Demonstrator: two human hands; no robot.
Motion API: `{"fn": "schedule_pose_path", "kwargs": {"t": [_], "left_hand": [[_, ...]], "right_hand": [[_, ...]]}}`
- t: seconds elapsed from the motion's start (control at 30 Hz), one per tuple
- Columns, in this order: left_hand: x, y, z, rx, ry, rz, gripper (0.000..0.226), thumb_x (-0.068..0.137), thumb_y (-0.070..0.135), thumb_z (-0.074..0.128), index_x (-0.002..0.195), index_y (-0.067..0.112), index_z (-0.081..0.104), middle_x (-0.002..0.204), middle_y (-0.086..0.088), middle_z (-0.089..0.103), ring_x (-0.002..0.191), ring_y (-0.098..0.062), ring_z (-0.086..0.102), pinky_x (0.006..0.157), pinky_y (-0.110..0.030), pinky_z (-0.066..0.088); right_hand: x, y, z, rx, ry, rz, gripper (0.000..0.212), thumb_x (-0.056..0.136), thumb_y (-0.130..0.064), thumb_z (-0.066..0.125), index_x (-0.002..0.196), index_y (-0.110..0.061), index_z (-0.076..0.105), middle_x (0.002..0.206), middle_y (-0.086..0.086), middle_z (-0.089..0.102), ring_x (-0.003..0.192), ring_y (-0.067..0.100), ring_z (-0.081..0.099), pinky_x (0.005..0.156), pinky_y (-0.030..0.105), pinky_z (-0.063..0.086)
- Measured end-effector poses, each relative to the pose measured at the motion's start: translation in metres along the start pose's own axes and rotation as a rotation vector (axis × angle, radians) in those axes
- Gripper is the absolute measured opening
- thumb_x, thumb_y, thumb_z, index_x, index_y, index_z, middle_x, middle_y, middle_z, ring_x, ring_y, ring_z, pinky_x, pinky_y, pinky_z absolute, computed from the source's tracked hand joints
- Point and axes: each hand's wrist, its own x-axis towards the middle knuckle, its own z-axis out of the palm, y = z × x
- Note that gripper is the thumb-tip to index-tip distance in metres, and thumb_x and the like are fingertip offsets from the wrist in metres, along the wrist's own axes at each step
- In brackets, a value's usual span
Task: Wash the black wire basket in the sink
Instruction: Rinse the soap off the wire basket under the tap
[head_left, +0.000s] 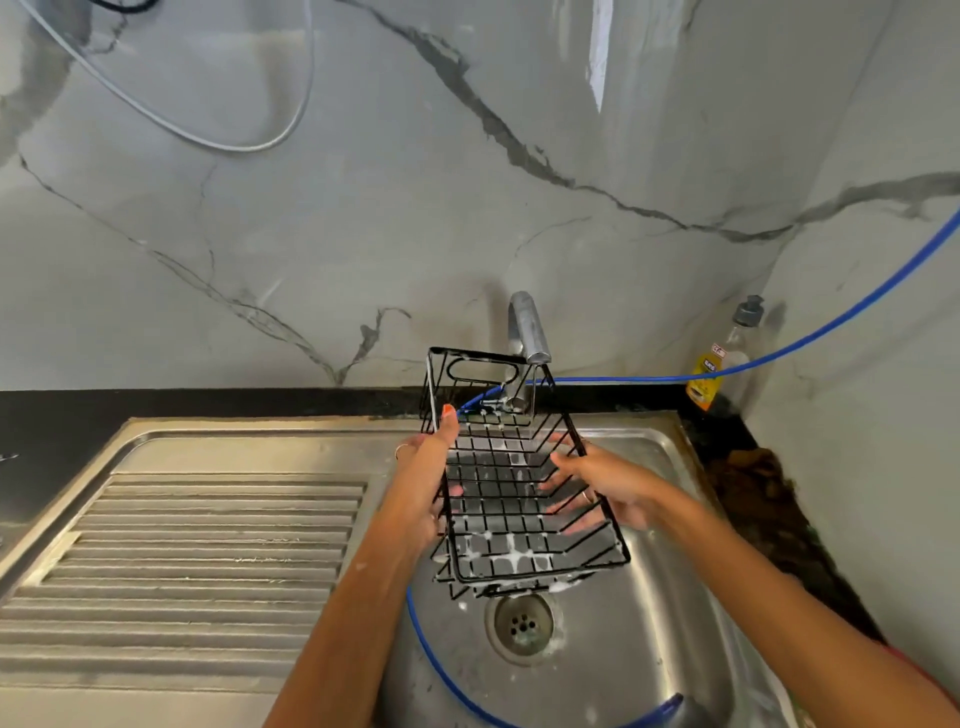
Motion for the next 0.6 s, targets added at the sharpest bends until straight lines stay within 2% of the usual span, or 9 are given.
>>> {"fn": "schedule_pose_path", "kwargs": {"t": [0.07,0.1,0.17,0.23,0.3,0.4,0.5,0.57,0.6], "left_hand": [[0.008,-0.004,0.0,0.027,-0.04,-0.04,0.076,0.072,0.074,0.064,0.126,0.023,0.046,0.124,-0.014,0.056,0.104,-0.032,0.062,0.084,-0.047,0.056],[0.013,-0.004,0.0,0.067,-0.067,-0.073,0.084,0.067,0.076,0.065,0.13,0.025,0.043,0.129,-0.014,0.055,0.112,-0.035,0.059,0.092,-0.052,0.052],[0.018,-0.005,0.0,0.233,-0.116,-0.101,0.087,0.072,0.074,0.063,0.138,0.024,0.038,0.136,-0.014,0.052,0.119,-0.036,0.054,0.099,-0.052,0.046],[0.026,-0.004,0.001,0.372,-0.095,-0.027,0.073,0.089,0.056,0.059,0.145,0.018,0.032,0.13,-0.011,0.054,0.112,-0.028,0.055,0.091,-0.039,0.047],[0.037,0.001,0.005,0.427,-0.056,0.147,0.061,0.096,0.038,0.058,0.144,0.011,0.034,0.119,-0.01,0.058,0.098,-0.02,0.056,0.079,-0.029,0.041],[0.056,0.011,0.016,0.673,-0.129,0.373,0.048,0.099,0.026,0.054,0.144,0.012,0.041,0.105,-0.006,0.06,0.077,-0.009,0.055,0.067,-0.021,0.041],[0.076,0.013,0.028,1.04,-0.266,0.578,0.038,0.101,0.02,0.05,0.139,0.019,0.054,0.124,-0.007,0.065,0.095,-0.018,0.065,0.086,-0.029,0.049],[0.088,0.011,0.036,1.148,-0.393,0.701,0.031,0.1,0.016,0.05,0.129,0.02,0.064,0.117,-0.007,0.07,0.085,-0.016,0.065,0.085,-0.033,0.053],[0.094,0.01,0.041,1.172,-0.444,0.735,0.028,0.1,0.015,0.05,0.122,0.017,0.068,0.109,-0.008,0.073,0.076,-0.014,0.064,0.077,-0.028,0.054]], "right_hand": [[-0.005,0.003,-0.002,-0.006,0.059,0.001,0.028,0.101,-0.024,0.042,0.129,-0.021,0.039,0.111,0.021,0.06,0.086,0.036,0.069,0.068,0.05,0.058],[-0.008,0.005,-0.004,-0.015,0.082,0.006,0.027,0.102,-0.02,0.04,0.129,-0.02,0.038,0.107,0.022,0.06,0.084,0.037,0.069,0.069,0.051,0.058],[-0.014,0.009,-0.007,-0.011,0.122,0.032,0.03,0.101,-0.014,0.037,0.131,-0.016,0.037,0.097,0.023,0.057,0.076,0.037,0.069,0.063,0.045,0.06],[-0.02,0.015,-0.009,-0.027,0.18,0.067,0.035,0.101,-0.012,0.037,0.136,-0.014,0.035,0.095,0.023,0.054,0.068,0.033,0.07,0.053,0.033,0.058],[-0.027,0.021,-0.011,-0.094,0.22,0.104,0.042,0.102,-0.017,0.038,0.143,-0.014,0.028,0.095,0.021,0.053,0.059,0.025,0.071,0.049,0.025,0.055],[-0.038,0.027,-0.009,-0.221,0.239,0.14,0.05,0.102,-0.025,0.038,0.147,-0.014,0.021,0.108,0.02,0.053,0.064,0.022,0.072,0.059,0.025,0.057],[-0.051,0.025,-0.003,-0.355,0.223,0.151,0.051,0.102,-0.027,0.038,0.148,-0.013,0.02,0.119,0.02,0.055,0.061,0.014,0.071,0.056,0.02,0.054],[-0.058,0.022,0.0,-0.441,0.238,0.151,0.053,0.102,-0.029,0.037,0.15,-0.016,0.016,0.113,0.021,0.06,0.055,0.006,0.069,0.052,0.014,0.05],[-0.062,0.021,0.001,-0.47,0.251,0.155,0.053,0.102,-0.03,0.036,0.15,-0.018,0.015,0.116,0.022,0.061,0.052,0.003,0.067,0.05,0.012,0.049]]}}
